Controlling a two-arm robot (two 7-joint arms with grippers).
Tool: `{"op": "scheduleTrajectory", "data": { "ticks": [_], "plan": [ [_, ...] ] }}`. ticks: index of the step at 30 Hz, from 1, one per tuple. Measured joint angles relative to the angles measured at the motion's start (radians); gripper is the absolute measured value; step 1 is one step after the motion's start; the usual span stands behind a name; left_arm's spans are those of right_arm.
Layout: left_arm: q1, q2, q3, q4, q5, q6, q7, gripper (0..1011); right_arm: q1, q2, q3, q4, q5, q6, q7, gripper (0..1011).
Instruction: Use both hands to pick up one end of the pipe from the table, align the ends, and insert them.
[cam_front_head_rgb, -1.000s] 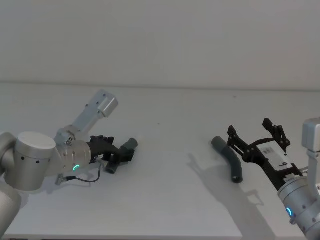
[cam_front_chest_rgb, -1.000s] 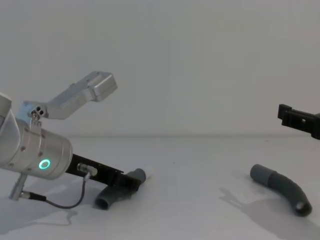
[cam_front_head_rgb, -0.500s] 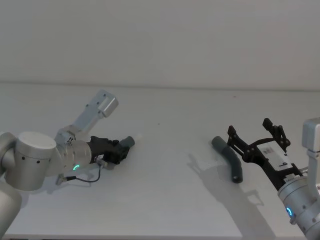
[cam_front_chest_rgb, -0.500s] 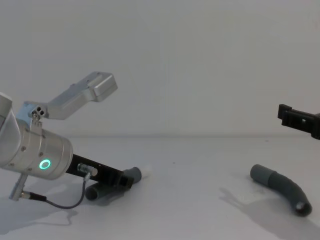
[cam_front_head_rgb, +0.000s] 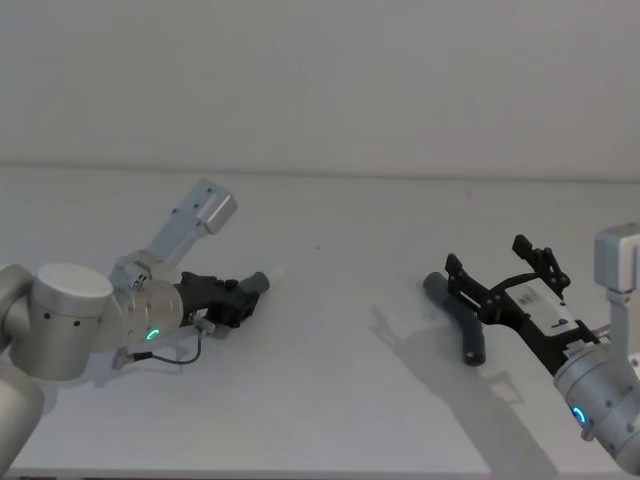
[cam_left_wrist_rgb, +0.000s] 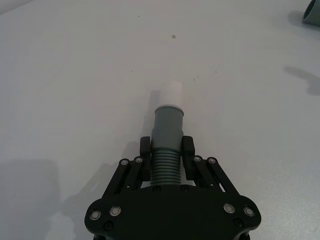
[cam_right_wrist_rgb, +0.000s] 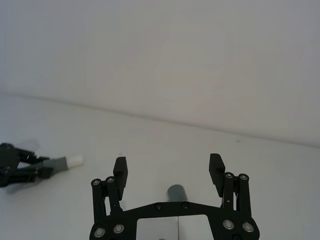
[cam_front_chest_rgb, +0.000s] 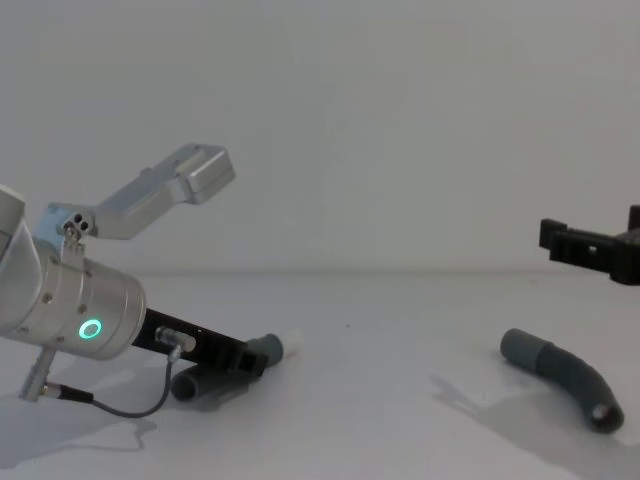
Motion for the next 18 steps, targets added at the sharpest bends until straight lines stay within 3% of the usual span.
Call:
{"op": "scheduleTrajectory", "data": {
  "ticks": [5, 18],
  "plan": [
    [0.000, 0.000, 0.000, 0.000, 0.000, 0.000, 0.000, 354, 0.025, 0.016, -0.005, 0.014, 0.014, 0.051, 0.036, 1001],
    [0.000, 0.000, 0.000, 0.000, 0.000, 0.000, 0.000, 355, 0.121, 0.059, -0.025, 0.079, 0.061, 0.251, 0.126, 1001]
  ]
}}
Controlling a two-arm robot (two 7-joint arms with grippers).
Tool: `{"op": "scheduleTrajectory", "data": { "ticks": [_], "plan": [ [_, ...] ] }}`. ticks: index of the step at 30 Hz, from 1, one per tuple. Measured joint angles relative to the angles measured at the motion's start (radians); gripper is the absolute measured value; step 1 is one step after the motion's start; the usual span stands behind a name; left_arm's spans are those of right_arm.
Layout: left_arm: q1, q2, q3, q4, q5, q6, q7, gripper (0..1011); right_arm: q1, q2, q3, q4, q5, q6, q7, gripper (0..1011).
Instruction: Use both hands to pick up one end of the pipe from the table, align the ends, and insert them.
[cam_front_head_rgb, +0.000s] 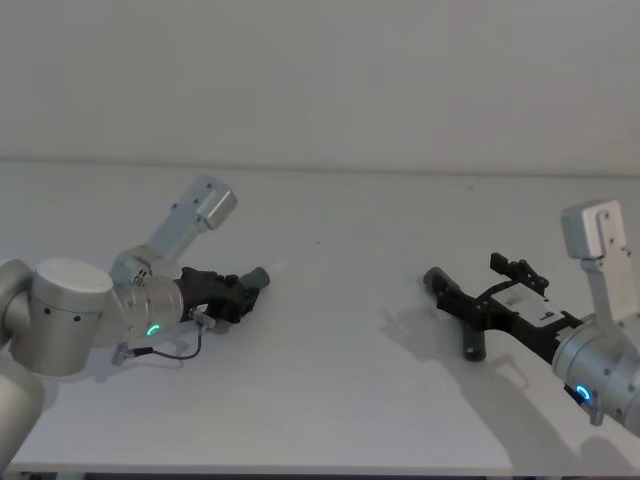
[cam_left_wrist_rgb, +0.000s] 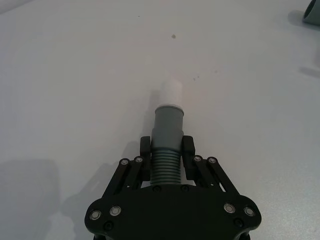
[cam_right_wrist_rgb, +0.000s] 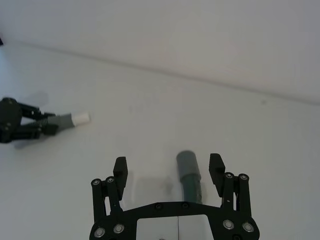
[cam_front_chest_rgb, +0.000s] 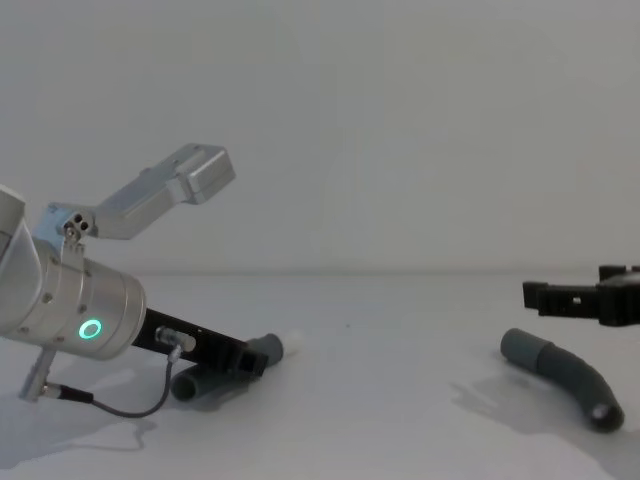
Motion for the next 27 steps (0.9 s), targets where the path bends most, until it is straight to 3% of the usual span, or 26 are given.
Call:
{"op": "scheduleTrajectory", "data": {
  "ticks": [13, 27],
  "plan": [
    [0.000, 0.000, 0.000, 0.000, 0.000, 0.000, 0.000, 355, 0.093, 0.022, -0.031, 0.102, 0.034, 0.153, 0.057, 1001],
    [0.000, 0.000, 0.000, 0.000, 0.000, 0.000, 0.000, 354, 0.158, 0.027, -0.060, 0.182, 0.046, 0.201, 0.084, 1001]
  ]
}}
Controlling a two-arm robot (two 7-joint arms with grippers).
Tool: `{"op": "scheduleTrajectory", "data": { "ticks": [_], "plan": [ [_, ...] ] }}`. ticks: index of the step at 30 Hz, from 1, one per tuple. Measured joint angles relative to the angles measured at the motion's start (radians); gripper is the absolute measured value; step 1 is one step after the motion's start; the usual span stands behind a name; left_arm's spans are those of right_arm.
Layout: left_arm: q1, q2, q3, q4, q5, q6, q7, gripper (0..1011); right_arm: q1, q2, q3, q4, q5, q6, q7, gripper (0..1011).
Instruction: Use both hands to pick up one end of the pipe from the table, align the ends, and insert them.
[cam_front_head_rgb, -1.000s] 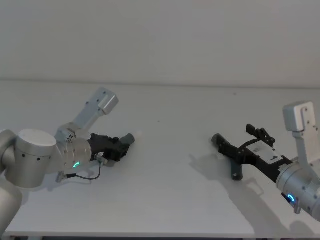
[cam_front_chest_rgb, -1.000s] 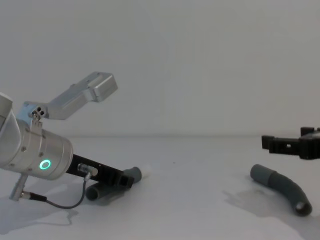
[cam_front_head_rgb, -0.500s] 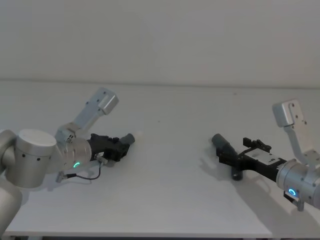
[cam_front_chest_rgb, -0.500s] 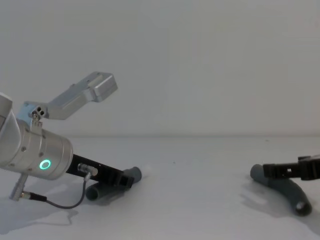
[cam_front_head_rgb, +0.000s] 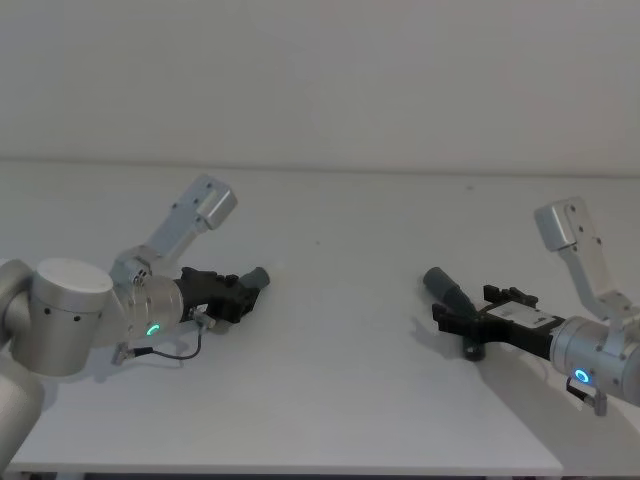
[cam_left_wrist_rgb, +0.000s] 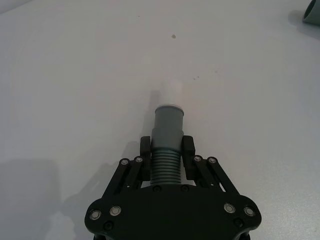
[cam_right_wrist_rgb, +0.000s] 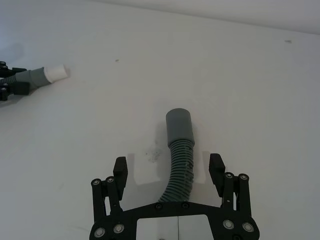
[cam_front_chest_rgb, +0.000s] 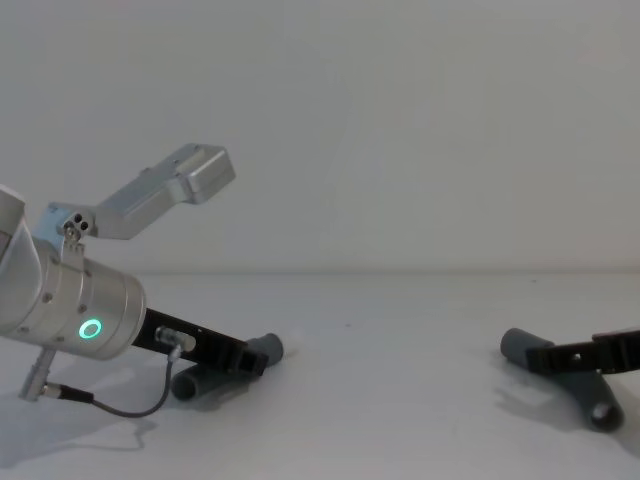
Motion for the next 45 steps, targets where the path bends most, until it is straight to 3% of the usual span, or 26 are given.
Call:
{"op": "scheduleTrajectory", "data": {
  "ticks": [28, 40, 45],
  "plan": [
    [0.000, 0.000, 0.000, 0.000, 0.000, 0.000, 0.000, 355, 0.042, 0.015, -0.050, 0.065, 0.004, 0.010, 0.018, 997],
    [0.000, 0.000, 0.000, 0.000, 0.000, 0.000, 0.000, 355, 0.045, 0.020, -0.060, 0.070, 0.001, 0.001, 0.019, 729],
    [0.000, 0.000, 0.000, 0.000, 0.000, 0.000, 0.000, 355, 0.045, 0.021, -0.062, 0.071, 0.000, 0.000, 0.020, 552]
  ]
}}
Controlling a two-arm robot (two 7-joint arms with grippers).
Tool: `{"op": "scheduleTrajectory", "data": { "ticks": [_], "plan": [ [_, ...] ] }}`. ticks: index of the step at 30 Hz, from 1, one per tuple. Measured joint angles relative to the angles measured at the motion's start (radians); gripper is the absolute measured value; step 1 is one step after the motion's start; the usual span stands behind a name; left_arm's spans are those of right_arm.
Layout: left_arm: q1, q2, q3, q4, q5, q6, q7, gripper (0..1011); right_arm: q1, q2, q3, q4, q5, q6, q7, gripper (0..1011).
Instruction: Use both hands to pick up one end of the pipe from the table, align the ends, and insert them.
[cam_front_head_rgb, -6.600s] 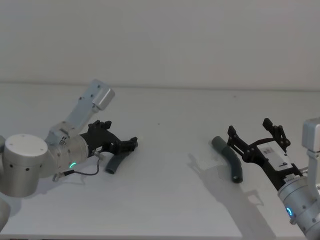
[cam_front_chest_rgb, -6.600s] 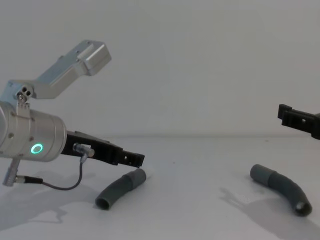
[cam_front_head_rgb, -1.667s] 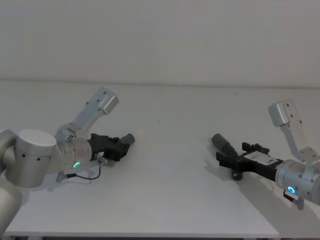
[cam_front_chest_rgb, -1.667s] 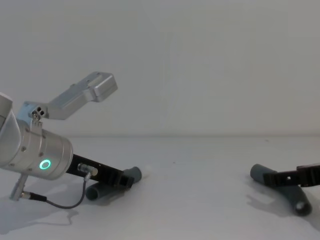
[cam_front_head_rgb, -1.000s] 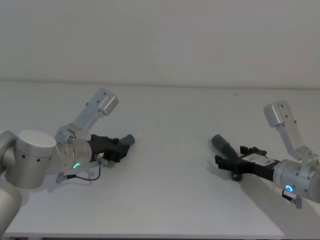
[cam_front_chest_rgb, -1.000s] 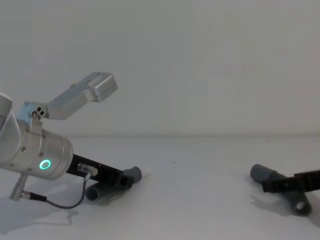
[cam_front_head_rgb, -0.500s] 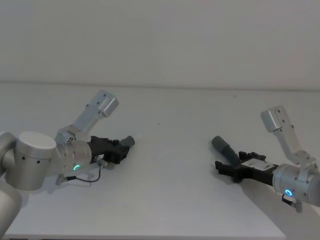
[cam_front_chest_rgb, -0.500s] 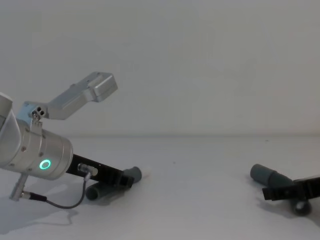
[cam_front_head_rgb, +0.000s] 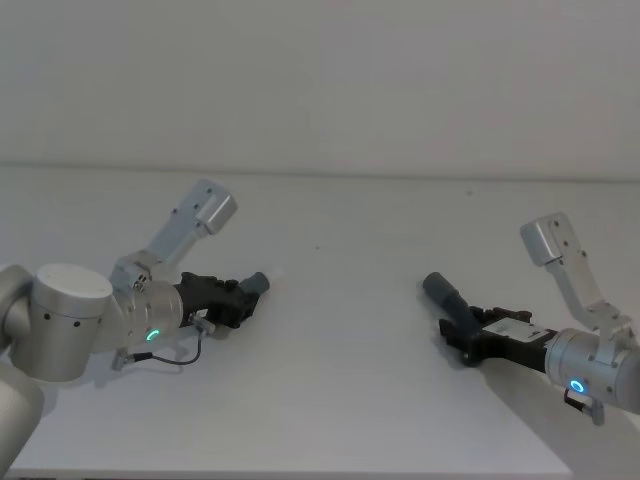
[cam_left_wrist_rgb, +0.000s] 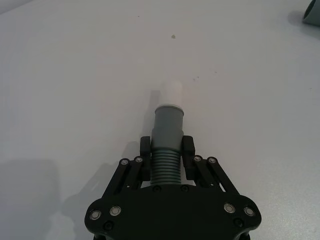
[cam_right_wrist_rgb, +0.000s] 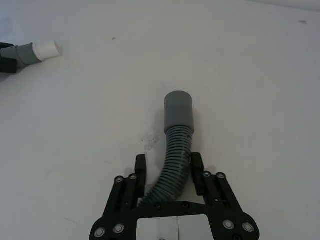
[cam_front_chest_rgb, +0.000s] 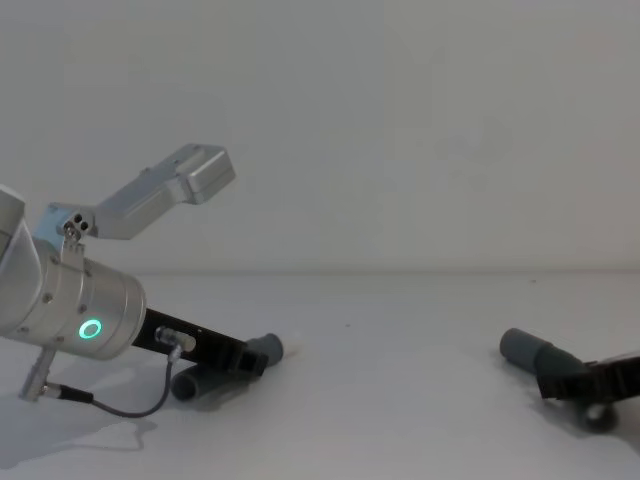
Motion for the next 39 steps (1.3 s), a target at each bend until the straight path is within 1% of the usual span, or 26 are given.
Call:
{"op": "scheduleTrajectory", "data": {
  "ticks": [2, 3, 6, 9, 19, 24, 30, 32, 34, 35, 37, 38, 39],
  "plan": [
    [0.000, 0.000, 0.000, 0.000, 0.000, 0.000, 0.000, 355, 0.000, 0.000, 0.000, 0.000, 0.000, 0.000, 0.000, 517],
    [0.000, 0.000, 0.000, 0.000, 0.000, 0.000, 0.000, 355, 0.000, 0.000, -0.001, 0.000, 0.000, 0.000, 0.000, 461],
    [0.000, 0.000, 0.000, 0.000, 0.000, 0.000, 0.000, 354, 0.000, 0.001, -0.002, 0.001, -0.001, -0.001, 0.001, 349],
    [0.000, 0.000, 0.000, 0.000, 0.000, 0.000, 0.000, 354, 0.001, 0.001, -0.002, 0.001, -0.001, -0.001, 0.001, 305],
    [0.000, 0.000, 0.000, 0.000, 0.000, 0.000, 0.000, 354, 0.001, 0.002, -0.003, 0.002, -0.001, -0.003, 0.002, 301],
    [0.002, 0.003, 0.002, -0.004, 0.008, -0.009, 0.000, 354, -0.008, 0.003, -0.001, -0.006, -0.001, -0.018, 0.001, 301],
    [0.005, 0.009, 0.004, -0.017, 0.022, -0.040, 0.003, 354, -0.032, 0.006, 0.009, -0.032, -0.002, -0.066, -0.005, 301],
    [0.007, 0.014, 0.004, -0.027, 0.032, -0.062, 0.006, 355, -0.039, 0.007, 0.012, -0.041, -0.003, -0.079, -0.006, 301],
    [0.008, 0.017, 0.004, -0.033, 0.036, -0.073, 0.007, 354, -0.055, 0.011, 0.019, -0.062, -0.008, -0.112, -0.008, 301],
    [0.009, 0.018, 0.004, -0.036, 0.039, -0.080, 0.007, 354, -0.055, 0.011, 0.019, -0.062, -0.008, -0.112, -0.008, 301],
    [0.010, 0.024, 0.004, -0.047, 0.046, -0.099, 0.007, 355, -0.073, 0.017, 0.026, -0.082, -0.013, -0.146, -0.009, 301],
    [0.010, 0.026, 0.004, -0.050, 0.048, -0.106, 0.007, 355, -0.073, 0.017, 0.026, -0.082, -0.013, -0.146, -0.009, 301],
    [0.010, 0.029, 0.004, -0.054, 0.050, -0.113, 0.006, 355, -0.083, 0.022, 0.031, -0.096, -0.016, -0.167, -0.008, 301]
  ]
}}
